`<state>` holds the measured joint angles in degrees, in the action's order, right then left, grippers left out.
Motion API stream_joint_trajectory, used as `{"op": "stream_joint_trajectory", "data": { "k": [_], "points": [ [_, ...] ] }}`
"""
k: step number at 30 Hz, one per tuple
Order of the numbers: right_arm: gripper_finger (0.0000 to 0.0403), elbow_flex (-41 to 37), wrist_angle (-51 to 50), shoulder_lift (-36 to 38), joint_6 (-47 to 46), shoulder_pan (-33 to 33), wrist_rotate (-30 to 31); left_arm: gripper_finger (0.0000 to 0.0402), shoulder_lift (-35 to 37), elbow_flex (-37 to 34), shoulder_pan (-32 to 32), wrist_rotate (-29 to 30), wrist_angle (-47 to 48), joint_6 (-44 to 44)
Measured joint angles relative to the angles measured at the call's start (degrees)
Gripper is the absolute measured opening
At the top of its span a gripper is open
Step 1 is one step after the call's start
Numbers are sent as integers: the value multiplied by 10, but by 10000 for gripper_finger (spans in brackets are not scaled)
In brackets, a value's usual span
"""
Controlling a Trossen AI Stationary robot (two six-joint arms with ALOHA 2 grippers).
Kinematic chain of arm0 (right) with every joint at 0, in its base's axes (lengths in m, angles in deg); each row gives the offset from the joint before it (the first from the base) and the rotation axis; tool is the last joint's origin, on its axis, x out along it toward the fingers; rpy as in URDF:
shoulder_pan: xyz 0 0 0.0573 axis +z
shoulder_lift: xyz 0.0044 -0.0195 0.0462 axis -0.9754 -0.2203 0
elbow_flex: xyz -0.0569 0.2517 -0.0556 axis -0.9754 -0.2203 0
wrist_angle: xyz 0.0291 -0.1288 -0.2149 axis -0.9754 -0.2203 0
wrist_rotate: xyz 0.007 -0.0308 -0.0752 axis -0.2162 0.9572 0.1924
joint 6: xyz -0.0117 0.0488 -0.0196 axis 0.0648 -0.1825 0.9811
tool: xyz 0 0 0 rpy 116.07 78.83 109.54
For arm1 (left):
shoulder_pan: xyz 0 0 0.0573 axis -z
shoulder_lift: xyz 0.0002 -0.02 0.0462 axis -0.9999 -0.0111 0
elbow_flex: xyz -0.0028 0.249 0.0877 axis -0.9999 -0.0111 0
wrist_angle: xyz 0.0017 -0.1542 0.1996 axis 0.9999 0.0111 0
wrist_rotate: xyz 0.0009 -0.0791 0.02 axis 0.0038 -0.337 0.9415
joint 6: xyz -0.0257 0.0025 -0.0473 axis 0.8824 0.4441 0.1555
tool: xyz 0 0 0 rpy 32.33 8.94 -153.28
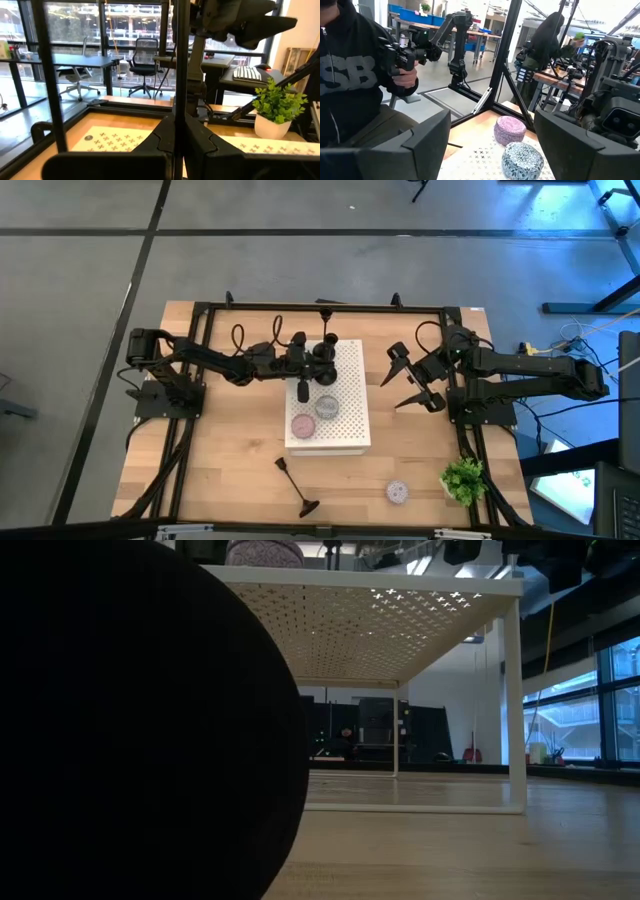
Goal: Pick & Place candle stick holders
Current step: Put the top black candle holder on the shelf
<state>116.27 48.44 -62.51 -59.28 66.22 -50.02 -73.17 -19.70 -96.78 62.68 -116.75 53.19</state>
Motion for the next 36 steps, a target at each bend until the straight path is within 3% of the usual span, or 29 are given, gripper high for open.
{"op": "stream_joint_trajectory", "data": {
  "k": [15,28,36],
  "points": [
    [288,0,0,0,0,0,0,18,0,0,5,1,3,0],
    [288,0,0,0,-2,0,0,99,0,0,11,34,28,0],
    [288,0,0,0,-2,0,0,106,0,0,14,34,31,0]
  ]
}}
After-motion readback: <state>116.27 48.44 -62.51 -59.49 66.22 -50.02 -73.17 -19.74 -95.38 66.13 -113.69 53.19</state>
